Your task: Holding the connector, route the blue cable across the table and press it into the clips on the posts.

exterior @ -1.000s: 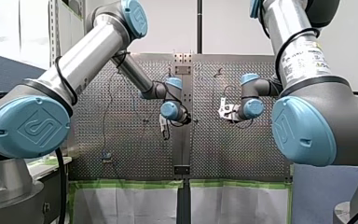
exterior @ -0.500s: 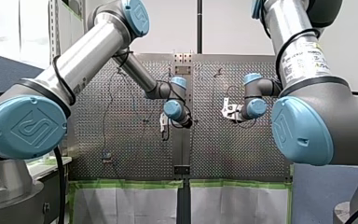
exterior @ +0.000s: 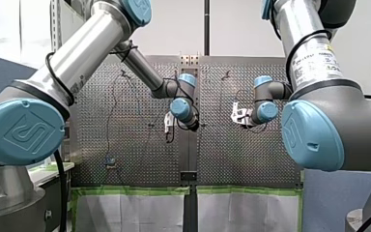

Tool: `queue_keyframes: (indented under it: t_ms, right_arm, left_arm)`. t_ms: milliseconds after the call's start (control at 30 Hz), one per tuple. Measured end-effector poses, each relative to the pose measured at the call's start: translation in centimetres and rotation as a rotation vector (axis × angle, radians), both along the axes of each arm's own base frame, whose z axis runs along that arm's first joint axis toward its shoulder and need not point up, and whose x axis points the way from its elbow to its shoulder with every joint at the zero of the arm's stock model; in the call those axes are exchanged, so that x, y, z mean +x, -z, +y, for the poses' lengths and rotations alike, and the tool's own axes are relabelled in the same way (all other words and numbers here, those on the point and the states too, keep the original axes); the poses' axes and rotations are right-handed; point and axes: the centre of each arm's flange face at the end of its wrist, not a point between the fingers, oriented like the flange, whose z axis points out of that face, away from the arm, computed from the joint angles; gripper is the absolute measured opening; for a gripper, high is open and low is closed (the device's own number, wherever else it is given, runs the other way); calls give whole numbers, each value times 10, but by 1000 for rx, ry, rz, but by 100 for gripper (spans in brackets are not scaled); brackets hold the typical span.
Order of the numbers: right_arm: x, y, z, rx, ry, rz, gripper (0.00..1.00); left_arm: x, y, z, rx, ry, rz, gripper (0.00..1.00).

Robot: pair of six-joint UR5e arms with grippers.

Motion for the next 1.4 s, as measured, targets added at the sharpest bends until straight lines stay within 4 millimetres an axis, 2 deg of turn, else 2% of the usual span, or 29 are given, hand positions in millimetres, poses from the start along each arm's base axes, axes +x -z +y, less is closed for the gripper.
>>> queue_keyframes:
  t_ms: [200, 333, 467, 767, 1033, 1400]
  right_arm:
    - [1, 0, 1, 2, -12, -1, 0]
    - [1, 0, 1, 4, -13, -2, 0]
    - [0, 0, 1, 5, -11, -2, 0]
    - [-3, 0, -1, 5, -8, -2, 0]
    - [-3, -1, -1, 2, -7, -2, 0]
    - [-2, -21, 0, -26, -28, -18, 0]
  left_arm:
    - [-21, -16, -3, -10, 1, -51, 100]
    - [-40, -13, -9, 0, 14, -51, 100]
    - [-60, -10, -23, -8, 24, -59, 100]
    - [-85, -14, -57, -82, 25, -108, 100]
    - [-79, -11, -75, -107, 24, -103, 100]
    - [-70, 16, -95, -88, 7, -46, 100]
